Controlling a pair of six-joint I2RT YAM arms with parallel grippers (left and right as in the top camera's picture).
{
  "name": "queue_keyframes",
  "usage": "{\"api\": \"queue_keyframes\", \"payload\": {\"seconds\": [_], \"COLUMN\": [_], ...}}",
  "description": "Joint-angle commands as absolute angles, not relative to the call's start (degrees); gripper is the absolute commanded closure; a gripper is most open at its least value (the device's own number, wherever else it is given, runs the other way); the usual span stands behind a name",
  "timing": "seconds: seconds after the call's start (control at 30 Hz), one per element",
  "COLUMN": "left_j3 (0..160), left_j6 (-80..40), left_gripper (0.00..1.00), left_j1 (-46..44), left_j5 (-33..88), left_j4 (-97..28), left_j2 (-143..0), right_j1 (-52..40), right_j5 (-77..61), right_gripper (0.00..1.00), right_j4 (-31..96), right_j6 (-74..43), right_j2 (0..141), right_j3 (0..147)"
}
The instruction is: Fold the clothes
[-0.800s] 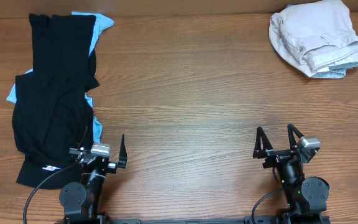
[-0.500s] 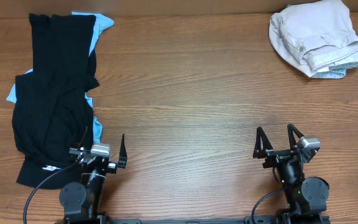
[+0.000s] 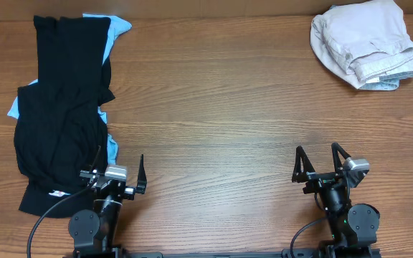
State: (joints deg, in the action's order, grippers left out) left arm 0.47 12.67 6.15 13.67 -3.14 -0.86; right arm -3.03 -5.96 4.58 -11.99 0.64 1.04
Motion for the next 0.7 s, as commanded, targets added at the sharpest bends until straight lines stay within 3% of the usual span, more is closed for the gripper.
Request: {"api": "queue_keyframes", "payload": {"seconds": [0.0,0.5,0.67], "left_j3": [0.3,0.3,0.3], "left_j6": [15.7,16.3,8.2], "left_gripper": [0.0,0.01,0.0], "left_j1": [6.6,6.6,6.6], "left_j5": [12.9,15.1,15.0], "left_j4": [-3.1,-2.8,-2.6], "left_j2": [-0.3,-0.3,-0.3], "right_j1": [-2.9,-2.9,-2.9], "right_j5": [-5.6,-5.6,-5.6], "right_gripper": [0.0,0.0,0.0], "right_j4": [4.3,3.9,3.3], "right_j6": [-12.0,-12.0,-12.0], "right_j2": [0.2,0.2,0.2], "right_j3": [0.5,0.5,0.5]}}
